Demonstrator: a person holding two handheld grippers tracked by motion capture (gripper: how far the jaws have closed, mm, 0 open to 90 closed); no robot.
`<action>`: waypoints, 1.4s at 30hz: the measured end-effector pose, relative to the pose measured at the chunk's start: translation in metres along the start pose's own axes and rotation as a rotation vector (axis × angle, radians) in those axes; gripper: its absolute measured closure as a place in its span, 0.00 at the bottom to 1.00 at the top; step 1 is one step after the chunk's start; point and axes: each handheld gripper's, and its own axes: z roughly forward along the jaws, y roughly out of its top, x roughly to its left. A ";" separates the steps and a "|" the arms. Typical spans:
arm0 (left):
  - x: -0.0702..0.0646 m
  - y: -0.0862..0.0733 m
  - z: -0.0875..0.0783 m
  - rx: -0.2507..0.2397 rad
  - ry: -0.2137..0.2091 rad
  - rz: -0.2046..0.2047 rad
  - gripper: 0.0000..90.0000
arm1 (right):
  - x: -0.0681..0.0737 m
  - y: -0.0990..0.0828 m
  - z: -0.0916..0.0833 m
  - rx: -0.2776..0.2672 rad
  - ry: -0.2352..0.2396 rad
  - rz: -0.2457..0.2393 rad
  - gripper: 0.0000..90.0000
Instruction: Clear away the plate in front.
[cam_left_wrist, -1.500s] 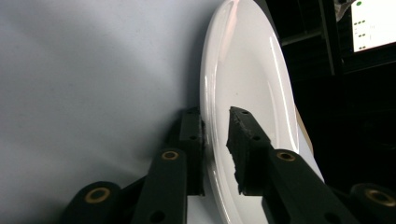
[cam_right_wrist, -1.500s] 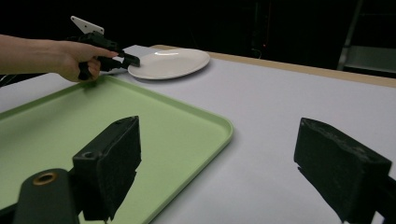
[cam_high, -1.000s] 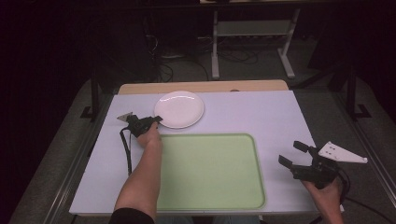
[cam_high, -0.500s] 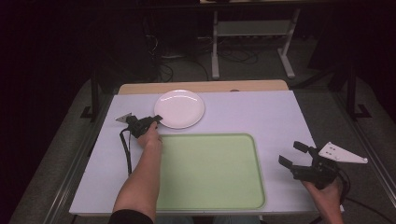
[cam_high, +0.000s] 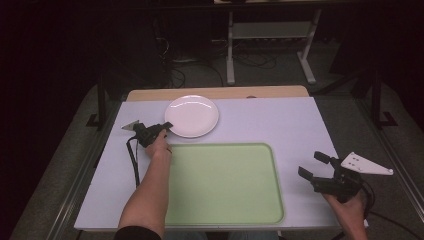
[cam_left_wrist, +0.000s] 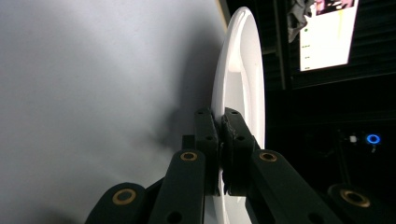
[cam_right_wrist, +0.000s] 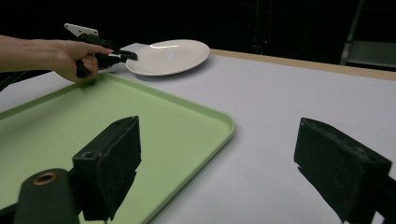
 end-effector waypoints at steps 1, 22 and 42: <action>-0.001 0.001 0.000 -0.002 -0.007 -0.003 0.97 | 0.000 0.000 0.000 -0.001 0.001 0.001 0.15; -0.014 0.015 -0.022 0.023 -0.081 0.051 0.97 | -0.001 0.000 0.003 0.000 0.004 0.006 0.15; -0.031 0.006 -0.036 0.132 -0.145 0.126 0.97 | 0.000 0.000 0.005 0.004 0.010 0.002 0.15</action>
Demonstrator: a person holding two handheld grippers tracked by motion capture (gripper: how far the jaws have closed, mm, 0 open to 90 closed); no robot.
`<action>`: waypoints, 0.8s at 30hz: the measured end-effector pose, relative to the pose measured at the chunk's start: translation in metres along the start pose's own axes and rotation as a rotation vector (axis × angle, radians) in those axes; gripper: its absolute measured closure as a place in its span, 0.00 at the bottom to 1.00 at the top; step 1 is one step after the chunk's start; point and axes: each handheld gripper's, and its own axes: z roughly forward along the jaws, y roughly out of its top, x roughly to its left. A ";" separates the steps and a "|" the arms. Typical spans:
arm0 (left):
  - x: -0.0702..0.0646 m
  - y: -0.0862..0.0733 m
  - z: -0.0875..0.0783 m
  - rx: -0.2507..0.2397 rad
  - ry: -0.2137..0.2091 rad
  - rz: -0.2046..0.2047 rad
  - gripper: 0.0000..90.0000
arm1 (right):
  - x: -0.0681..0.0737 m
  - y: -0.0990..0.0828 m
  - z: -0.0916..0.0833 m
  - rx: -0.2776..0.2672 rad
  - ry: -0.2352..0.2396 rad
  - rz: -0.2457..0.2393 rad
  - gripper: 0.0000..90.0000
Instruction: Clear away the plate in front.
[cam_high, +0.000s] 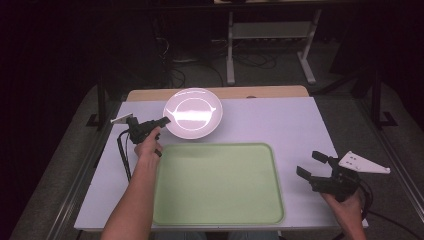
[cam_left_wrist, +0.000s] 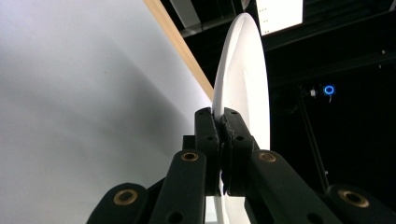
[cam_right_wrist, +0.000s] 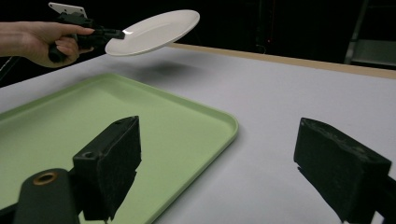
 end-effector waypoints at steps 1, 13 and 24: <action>0.000 -0.001 0.000 0.006 -0.002 0.004 0.97 | 0.000 0.000 0.000 -0.001 -0.001 0.002 0.15; 0.000 -0.009 -0.012 0.043 -0.011 0.029 0.97 | 0.000 -0.001 0.001 0.007 -0.003 0.011 0.15; 0.001 -0.014 -0.024 0.051 -0.012 0.045 0.97 | 0.000 -0.001 0.001 0.008 -0.001 0.011 0.15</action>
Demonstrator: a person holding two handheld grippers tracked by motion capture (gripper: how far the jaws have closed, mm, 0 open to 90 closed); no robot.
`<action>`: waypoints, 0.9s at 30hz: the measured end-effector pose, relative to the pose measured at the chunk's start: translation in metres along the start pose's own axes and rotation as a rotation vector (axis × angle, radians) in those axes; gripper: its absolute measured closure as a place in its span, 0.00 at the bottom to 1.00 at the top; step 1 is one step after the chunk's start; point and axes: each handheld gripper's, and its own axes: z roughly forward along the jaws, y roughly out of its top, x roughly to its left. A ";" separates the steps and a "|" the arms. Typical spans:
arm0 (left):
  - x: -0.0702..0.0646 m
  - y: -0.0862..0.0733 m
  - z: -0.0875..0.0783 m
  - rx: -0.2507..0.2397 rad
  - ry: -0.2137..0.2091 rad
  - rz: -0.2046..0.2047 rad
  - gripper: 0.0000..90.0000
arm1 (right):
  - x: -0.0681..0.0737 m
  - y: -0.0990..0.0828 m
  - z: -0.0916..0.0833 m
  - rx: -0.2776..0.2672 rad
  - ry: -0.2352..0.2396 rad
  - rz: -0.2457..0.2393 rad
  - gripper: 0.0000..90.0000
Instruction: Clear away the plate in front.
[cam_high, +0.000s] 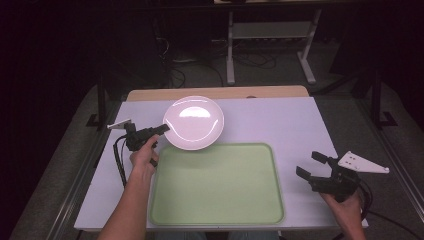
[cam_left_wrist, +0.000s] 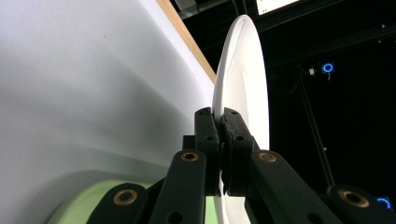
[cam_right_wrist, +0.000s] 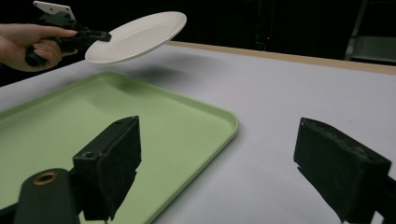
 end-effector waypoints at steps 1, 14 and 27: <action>0.000 0.000 0.000 0.000 -0.002 0.004 0.97 | 0.000 0.000 0.000 0.000 -0.001 0.001 0.15; -0.001 -0.005 -0.004 0.024 -0.010 0.038 0.97 | -0.001 -0.001 0.000 0.007 -0.006 0.004 0.15; 0.000 -0.014 -0.015 0.040 -0.031 0.034 0.97 | 0.000 -0.001 0.001 0.013 -0.009 0.002 0.15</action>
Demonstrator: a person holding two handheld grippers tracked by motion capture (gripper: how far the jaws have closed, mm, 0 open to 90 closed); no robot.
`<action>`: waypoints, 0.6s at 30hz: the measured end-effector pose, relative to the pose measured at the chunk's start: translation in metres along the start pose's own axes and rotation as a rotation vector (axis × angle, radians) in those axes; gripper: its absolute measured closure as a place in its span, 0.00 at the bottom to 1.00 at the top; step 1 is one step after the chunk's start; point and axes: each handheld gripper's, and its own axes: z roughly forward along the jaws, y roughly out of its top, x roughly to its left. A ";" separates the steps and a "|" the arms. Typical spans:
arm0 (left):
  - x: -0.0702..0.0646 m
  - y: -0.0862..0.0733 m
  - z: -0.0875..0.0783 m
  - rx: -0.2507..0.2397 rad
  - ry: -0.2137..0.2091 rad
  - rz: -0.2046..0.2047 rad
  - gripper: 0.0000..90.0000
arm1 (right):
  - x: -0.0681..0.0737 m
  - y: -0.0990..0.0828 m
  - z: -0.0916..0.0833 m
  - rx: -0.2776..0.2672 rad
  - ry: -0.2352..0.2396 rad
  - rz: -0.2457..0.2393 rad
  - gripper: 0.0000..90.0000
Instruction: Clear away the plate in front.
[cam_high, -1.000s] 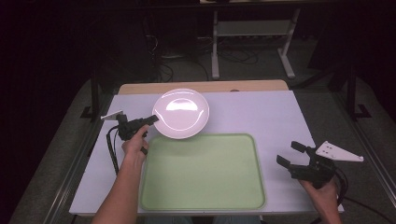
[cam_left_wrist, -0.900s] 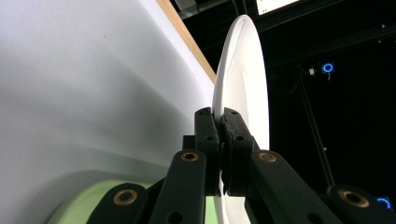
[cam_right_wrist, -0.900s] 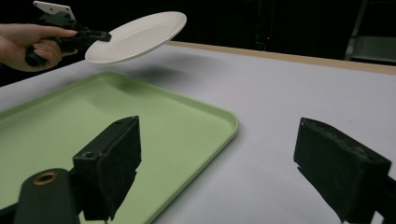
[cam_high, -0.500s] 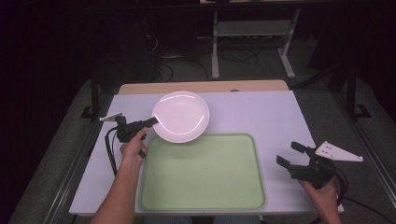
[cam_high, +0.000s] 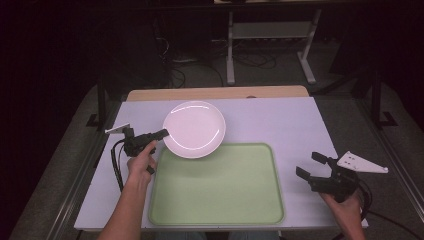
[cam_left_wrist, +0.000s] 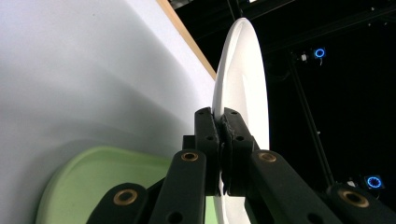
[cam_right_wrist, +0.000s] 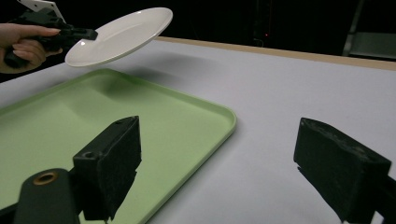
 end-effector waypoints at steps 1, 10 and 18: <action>0.000 -0.001 -0.001 0.002 0.000 0.001 0.97 | 0.000 0.000 0.000 0.001 0.001 0.000 0.15; 0.002 -0.012 -0.009 0.021 0.011 0.007 0.97 | 0.002 -0.001 0.002 0.007 0.008 -0.005 0.15; 0.002 -0.023 -0.013 0.049 0.015 0.025 0.97 | 0.003 -0.001 0.004 0.012 0.011 -0.005 0.15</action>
